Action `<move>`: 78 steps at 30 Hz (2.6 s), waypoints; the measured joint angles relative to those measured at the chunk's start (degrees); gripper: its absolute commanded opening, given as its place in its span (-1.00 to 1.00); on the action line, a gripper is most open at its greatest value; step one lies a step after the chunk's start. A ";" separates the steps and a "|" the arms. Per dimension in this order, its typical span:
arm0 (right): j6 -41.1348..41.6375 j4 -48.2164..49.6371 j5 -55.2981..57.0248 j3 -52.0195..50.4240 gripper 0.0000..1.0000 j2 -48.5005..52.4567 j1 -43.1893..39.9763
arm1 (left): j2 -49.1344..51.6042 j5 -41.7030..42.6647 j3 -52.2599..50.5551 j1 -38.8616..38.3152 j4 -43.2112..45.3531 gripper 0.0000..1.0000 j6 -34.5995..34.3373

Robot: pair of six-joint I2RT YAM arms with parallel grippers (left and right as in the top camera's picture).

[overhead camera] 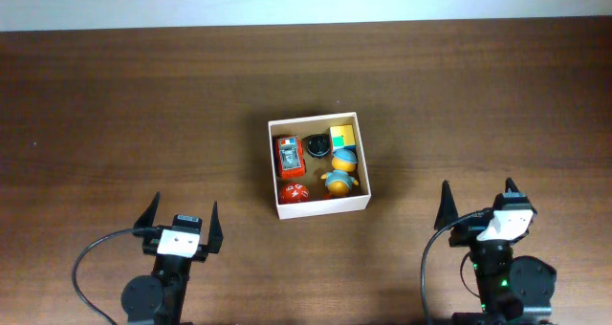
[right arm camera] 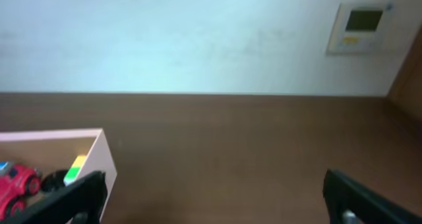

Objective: Pack container

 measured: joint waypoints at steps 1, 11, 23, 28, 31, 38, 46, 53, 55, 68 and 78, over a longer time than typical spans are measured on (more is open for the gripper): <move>-0.07 1.38 -0.13 -1.60 0.97 -1.31 0.00 | 0.00 0.00 0.00 0.00 -0.02 0.98 0.00; -0.63 2.95 -0.15 -7.50 0.97 -5.88 0.00 | 0.00 0.00 0.00 0.00 -0.02 0.99 0.00; -0.63 6.84 -0.55 -12.74 0.97 -6.71 2.56 | 0.00 0.00 0.00 0.00 -0.02 0.99 0.00; -0.63 5.99 -0.50 -12.90 0.97 -6.71 3.08 | 0.00 0.00 0.00 0.00 -0.02 0.99 0.00; -0.63 5.99 -0.48 -12.90 0.97 -6.71 3.08 | 0.00 0.00 0.00 0.00 -0.02 0.99 0.00; -0.66 5.99 -0.46 -12.90 0.97 -6.71 3.08 | 0.00 0.00 0.00 0.00 0.00 0.99 0.00; -0.66 5.99 -0.46 -12.90 0.97 -6.71 3.08 | 0.00 0.00 0.00 0.00 -0.02 0.99 0.00; -0.61 5.99 -0.46 -12.90 0.97 -6.71 3.08 | 0.00 0.00 0.00 0.00 0.00 0.99 0.00; -0.63 5.97 -0.46 -12.90 0.97 -6.71 3.08 | 0.00 0.00 0.00 0.00 0.00 0.99 0.00; -0.66 5.97 -0.33 -12.90 0.97 -6.71 4.96 | 0.02 0.00 0.00 0.00 0.00 0.99 0.00; -0.66 5.97 -0.31 -12.90 0.97 -6.71 4.96 | 0.00 0.00 0.00 0.00 -0.02 0.99 0.00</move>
